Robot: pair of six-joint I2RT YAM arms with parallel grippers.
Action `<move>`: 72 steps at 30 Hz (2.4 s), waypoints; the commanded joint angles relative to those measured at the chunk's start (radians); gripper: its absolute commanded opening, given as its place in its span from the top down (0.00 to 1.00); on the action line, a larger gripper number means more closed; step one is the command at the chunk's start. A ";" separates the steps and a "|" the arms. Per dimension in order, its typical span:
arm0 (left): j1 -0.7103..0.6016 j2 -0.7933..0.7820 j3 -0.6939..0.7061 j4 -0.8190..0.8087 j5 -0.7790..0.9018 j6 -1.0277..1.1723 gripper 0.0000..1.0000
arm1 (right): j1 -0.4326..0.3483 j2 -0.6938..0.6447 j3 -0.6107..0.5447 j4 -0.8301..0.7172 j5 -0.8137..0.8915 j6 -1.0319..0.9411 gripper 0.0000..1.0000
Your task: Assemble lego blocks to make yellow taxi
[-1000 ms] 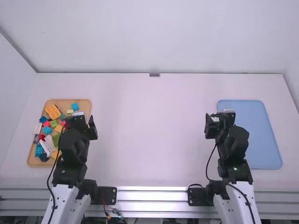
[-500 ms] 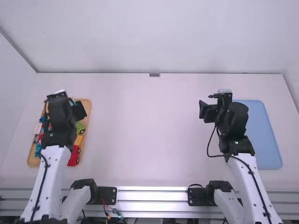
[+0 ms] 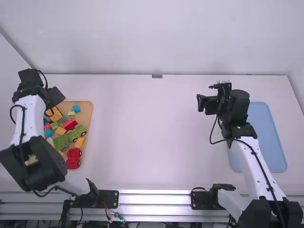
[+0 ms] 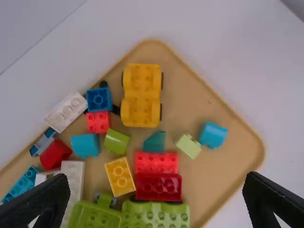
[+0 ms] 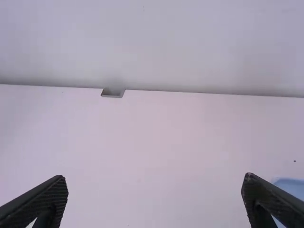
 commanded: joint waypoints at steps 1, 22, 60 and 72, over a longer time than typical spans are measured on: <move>0.037 0.103 0.114 -0.045 0.021 -0.020 0.02 | 0.000 0.024 0.048 -0.001 -0.018 0.004 0.02; 0.094 0.436 0.294 -0.098 0.094 0.032 0.01 | 0.001 0.038 0.058 -0.008 -0.031 0.004 0.01; 0.095 0.558 0.157 0.131 0.017 0.009 0.02 | 0.001 0.038 0.058 -0.035 -0.031 0.004 0.01; 0.095 0.558 0.115 0.190 0.025 0.009 0.23 | 0.001 0.038 0.058 -0.038 -0.031 0.005 0.01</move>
